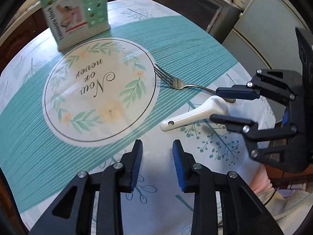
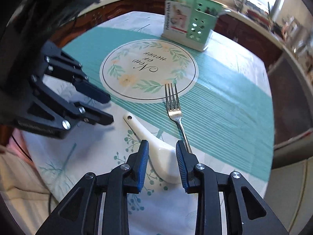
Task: Organize utensils
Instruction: 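Close the right tool on the white ceramic spoon handle, then lift the white ceramic spoon with the right tool and lower it into the green holder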
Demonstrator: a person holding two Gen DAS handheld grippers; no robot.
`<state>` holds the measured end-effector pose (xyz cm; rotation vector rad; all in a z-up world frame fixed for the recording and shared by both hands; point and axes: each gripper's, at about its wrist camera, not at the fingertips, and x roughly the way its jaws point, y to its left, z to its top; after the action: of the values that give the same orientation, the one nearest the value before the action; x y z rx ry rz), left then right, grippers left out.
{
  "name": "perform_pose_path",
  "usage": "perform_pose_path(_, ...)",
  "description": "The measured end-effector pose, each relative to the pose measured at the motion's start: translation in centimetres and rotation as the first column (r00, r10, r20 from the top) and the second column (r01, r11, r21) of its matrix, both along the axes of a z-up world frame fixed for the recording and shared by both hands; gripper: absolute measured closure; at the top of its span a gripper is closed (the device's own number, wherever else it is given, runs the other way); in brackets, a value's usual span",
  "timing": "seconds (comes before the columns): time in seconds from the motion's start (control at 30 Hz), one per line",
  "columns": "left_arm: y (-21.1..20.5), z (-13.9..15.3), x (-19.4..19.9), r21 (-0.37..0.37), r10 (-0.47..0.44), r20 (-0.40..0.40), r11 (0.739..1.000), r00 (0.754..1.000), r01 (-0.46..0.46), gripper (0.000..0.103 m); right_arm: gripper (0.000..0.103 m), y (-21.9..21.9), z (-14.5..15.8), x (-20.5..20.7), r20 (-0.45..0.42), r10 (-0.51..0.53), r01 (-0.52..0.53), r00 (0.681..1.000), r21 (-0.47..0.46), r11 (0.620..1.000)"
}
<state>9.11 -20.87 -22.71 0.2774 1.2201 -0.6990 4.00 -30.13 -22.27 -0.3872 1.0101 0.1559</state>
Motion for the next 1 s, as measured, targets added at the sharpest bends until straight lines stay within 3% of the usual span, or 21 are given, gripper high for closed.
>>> perform_pose_path(0.2, 2.1, 0.1, -0.8, -0.048, 0.064, -0.013, 0.997, 0.998, -0.064, 0.073, 0.068, 2.7, -2.4, -1.4, 0.041, 0.058, -0.048, 0.997, -0.204, 0.978)
perform_pose_path(0.27, 2.1, -0.2, -0.6, -0.053, 0.074, -0.025, 0.996, 0.997, -0.075, 0.073, 0.063, 3.3, -3.2, -1.6, 0.06, 0.069, -0.051, 0.996, -0.26, 0.964)
perform_pose_path(0.43, 2.8, -0.5, -0.2, -0.064, 0.091, -0.037, 0.994, 0.995, -0.093, 0.073, 0.063, 3.4, -3.6, -1.6, 0.066, 0.107, -0.083, 0.992, -0.294, 0.952)
perform_pose_path(0.57, 3.1, -0.2, 0.0, -0.077, 0.092, -0.03, 0.993, 0.995, -0.094, 0.073, 0.076, 3.1, -3.5, -0.2, 0.028, 0.11, -0.096, 0.994, -0.319, 0.943)
perform_pose_path(0.63, 3.0, -0.2, 0.0, -0.083, 0.094, -0.03, 0.992, 0.995, -0.096, 0.073, 0.081, 2.5, -3.1, 0.8, 0.004, 0.111, -0.104, 0.994, -0.304, 0.947)
perform_pose_path(0.77, 3.2, -0.3, 0.2, -0.083, 0.099, -0.036, 0.991, 0.994, -0.102, 0.073, 0.092, 0.3, -1.6, 3.6, -0.079, 0.059, -0.071, 0.995, -0.161, 0.984)
perform_pose_path(1.0, 3.2, -0.1, 0.3, -0.085, 0.103, -0.034, 0.991, 0.994, -0.106, 0.072, 0.094, -1.2, -0.9, 7.1, -0.22, 0.023, -0.029, 0.975, -0.026, 0.999)
